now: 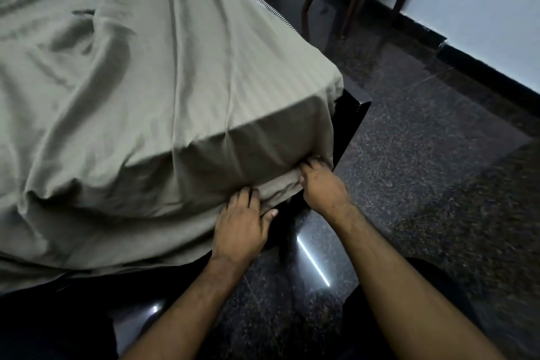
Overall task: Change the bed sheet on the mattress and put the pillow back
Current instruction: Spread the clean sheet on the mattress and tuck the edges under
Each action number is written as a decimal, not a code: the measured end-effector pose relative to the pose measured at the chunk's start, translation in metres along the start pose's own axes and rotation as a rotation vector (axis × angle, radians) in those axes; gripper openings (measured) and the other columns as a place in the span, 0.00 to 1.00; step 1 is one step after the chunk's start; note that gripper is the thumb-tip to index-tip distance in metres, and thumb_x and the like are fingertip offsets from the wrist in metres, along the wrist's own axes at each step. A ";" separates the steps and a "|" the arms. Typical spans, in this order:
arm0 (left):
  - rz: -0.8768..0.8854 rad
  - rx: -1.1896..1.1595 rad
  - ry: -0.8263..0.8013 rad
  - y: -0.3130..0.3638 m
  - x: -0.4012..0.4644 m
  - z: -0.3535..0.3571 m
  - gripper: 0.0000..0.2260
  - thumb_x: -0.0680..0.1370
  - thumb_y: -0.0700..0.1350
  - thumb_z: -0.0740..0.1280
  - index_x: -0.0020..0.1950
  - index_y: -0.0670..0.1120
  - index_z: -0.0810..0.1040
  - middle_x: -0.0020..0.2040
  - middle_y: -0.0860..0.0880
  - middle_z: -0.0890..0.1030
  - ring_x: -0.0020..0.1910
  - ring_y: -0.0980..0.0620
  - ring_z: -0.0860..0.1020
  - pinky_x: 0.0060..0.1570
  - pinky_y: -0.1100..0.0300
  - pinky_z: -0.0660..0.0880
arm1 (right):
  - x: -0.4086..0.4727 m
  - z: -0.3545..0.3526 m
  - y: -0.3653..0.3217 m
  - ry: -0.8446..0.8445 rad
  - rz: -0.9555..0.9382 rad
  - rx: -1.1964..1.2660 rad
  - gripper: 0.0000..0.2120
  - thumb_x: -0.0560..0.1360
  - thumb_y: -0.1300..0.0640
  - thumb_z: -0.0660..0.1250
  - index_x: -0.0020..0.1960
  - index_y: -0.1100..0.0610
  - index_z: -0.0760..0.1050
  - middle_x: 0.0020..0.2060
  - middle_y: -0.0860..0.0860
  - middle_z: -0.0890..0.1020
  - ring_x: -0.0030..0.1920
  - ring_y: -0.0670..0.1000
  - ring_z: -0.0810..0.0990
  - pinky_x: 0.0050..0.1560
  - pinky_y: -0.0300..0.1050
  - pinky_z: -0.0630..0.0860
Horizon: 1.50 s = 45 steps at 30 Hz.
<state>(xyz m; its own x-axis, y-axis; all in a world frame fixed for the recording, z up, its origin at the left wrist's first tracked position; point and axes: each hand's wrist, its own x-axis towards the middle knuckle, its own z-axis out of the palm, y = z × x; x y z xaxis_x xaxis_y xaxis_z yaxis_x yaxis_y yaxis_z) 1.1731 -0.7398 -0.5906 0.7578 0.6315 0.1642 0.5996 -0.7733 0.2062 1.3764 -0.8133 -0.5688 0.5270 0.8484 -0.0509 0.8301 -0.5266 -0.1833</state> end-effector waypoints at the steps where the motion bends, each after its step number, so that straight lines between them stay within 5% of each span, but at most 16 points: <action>1: -0.029 0.018 0.000 -0.001 -0.001 0.000 0.30 0.80 0.63 0.53 0.67 0.41 0.76 0.62 0.42 0.78 0.58 0.42 0.77 0.55 0.49 0.77 | -0.001 -0.005 -0.005 0.015 -0.003 -0.023 0.15 0.79 0.56 0.63 0.63 0.58 0.77 0.61 0.58 0.78 0.64 0.61 0.75 0.65 0.55 0.73; 6: -0.036 -0.017 -0.047 -0.012 0.001 0.006 0.32 0.81 0.64 0.51 0.74 0.43 0.72 0.69 0.44 0.76 0.64 0.43 0.76 0.64 0.50 0.73 | 0.000 -0.026 -0.020 0.100 -0.119 -0.042 0.11 0.79 0.49 0.64 0.50 0.53 0.82 0.47 0.53 0.80 0.48 0.59 0.82 0.47 0.52 0.77; 9: 0.068 0.014 -0.053 -0.033 -0.002 0.011 0.30 0.82 0.61 0.52 0.79 0.47 0.67 0.73 0.47 0.74 0.68 0.47 0.75 0.68 0.53 0.70 | -0.003 -0.012 -0.024 -0.089 -0.283 0.029 0.15 0.81 0.47 0.61 0.60 0.53 0.79 0.53 0.53 0.80 0.55 0.57 0.80 0.54 0.53 0.76; 12: 0.119 0.050 -0.028 -0.042 -0.005 0.008 0.28 0.82 0.60 0.54 0.76 0.46 0.71 0.69 0.47 0.78 0.64 0.48 0.77 0.64 0.56 0.69 | -0.004 -0.002 -0.015 -0.085 -0.253 0.095 0.17 0.82 0.47 0.58 0.68 0.50 0.75 0.62 0.50 0.79 0.63 0.54 0.78 0.61 0.53 0.75; 18: -0.073 0.015 -0.025 -0.014 -0.011 -0.002 0.30 0.82 0.61 0.52 0.71 0.41 0.74 0.64 0.41 0.76 0.60 0.42 0.75 0.58 0.48 0.75 | -0.009 0.009 -0.009 -0.113 -0.219 -0.035 0.34 0.78 0.37 0.39 0.78 0.46 0.64 0.76 0.46 0.68 0.78 0.49 0.62 0.77 0.51 0.59; 22: -0.146 0.038 -0.095 -0.016 -0.002 0.002 0.30 0.82 0.60 0.49 0.70 0.42 0.74 0.64 0.42 0.79 0.61 0.42 0.77 0.61 0.49 0.72 | -0.004 0.004 -0.020 -0.016 -0.212 -0.066 0.19 0.81 0.43 0.56 0.68 0.46 0.74 0.66 0.47 0.78 0.68 0.51 0.74 0.64 0.49 0.73; 25: -0.079 0.075 -0.080 -0.030 -0.001 0.007 0.27 0.82 0.59 0.52 0.69 0.43 0.76 0.61 0.43 0.81 0.57 0.43 0.79 0.57 0.51 0.74 | -0.003 -0.002 -0.020 0.064 -0.227 -0.082 0.16 0.80 0.44 0.59 0.61 0.48 0.79 0.55 0.49 0.82 0.59 0.54 0.79 0.56 0.50 0.76; 29: 0.031 0.059 -0.033 -0.051 0.003 0.004 0.24 0.82 0.58 0.53 0.69 0.46 0.77 0.59 0.46 0.83 0.53 0.44 0.82 0.49 0.53 0.77 | -0.008 0.009 -0.015 0.054 -0.231 -0.023 0.27 0.79 0.38 0.50 0.64 0.51 0.77 0.57 0.50 0.79 0.60 0.55 0.77 0.60 0.50 0.73; 37: -0.138 0.012 -0.024 -0.022 -0.021 0.000 0.29 0.82 0.59 0.50 0.73 0.41 0.73 0.67 0.41 0.78 0.64 0.42 0.75 0.67 0.46 0.71 | 0.008 0.032 -0.026 0.154 -0.106 -0.066 0.25 0.81 0.45 0.45 0.58 0.53 0.79 0.57 0.53 0.82 0.63 0.56 0.77 0.72 0.52 0.66; 40: -0.195 0.019 -0.041 -0.012 -0.021 -0.002 0.29 0.82 0.57 0.50 0.74 0.39 0.71 0.68 0.40 0.76 0.65 0.41 0.74 0.69 0.45 0.69 | 0.028 0.021 -0.029 -0.029 -0.096 -0.150 0.33 0.78 0.42 0.39 0.61 0.53 0.79 0.62 0.54 0.82 0.65 0.57 0.77 0.70 0.55 0.65; 42: -0.170 0.025 -0.062 -0.015 -0.019 -0.001 0.28 0.82 0.56 0.51 0.74 0.39 0.71 0.68 0.40 0.76 0.65 0.41 0.74 0.69 0.47 0.70 | 0.045 0.014 -0.028 -0.149 -0.090 -0.216 0.29 0.80 0.42 0.43 0.62 0.51 0.79 0.65 0.53 0.81 0.67 0.56 0.76 0.71 0.54 0.64; 45: -0.173 0.040 -0.110 -0.025 -0.003 -0.002 0.25 0.82 0.55 0.49 0.65 0.43 0.78 0.59 0.41 0.82 0.57 0.41 0.79 0.59 0.49 0.74 | 0.054 0.008 -0.033 -0.173 -0.073 -0.224 0.33 0.77 0.40 0.42 0.63 0.51 0.80 0.64 0.55 0.81 0.67 0.56 0.75 0.72 0.55 0.62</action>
<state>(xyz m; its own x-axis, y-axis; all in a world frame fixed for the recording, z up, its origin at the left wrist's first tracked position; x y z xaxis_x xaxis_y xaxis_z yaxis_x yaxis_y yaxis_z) 1.1551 -0.7218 -0.5940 0.6647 0.7468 0.0233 0.7315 -0.6567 0.1834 1.3763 -0.7501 -0.5736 0.4413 0.8710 -0.2160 0.8944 -0.4464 0.0273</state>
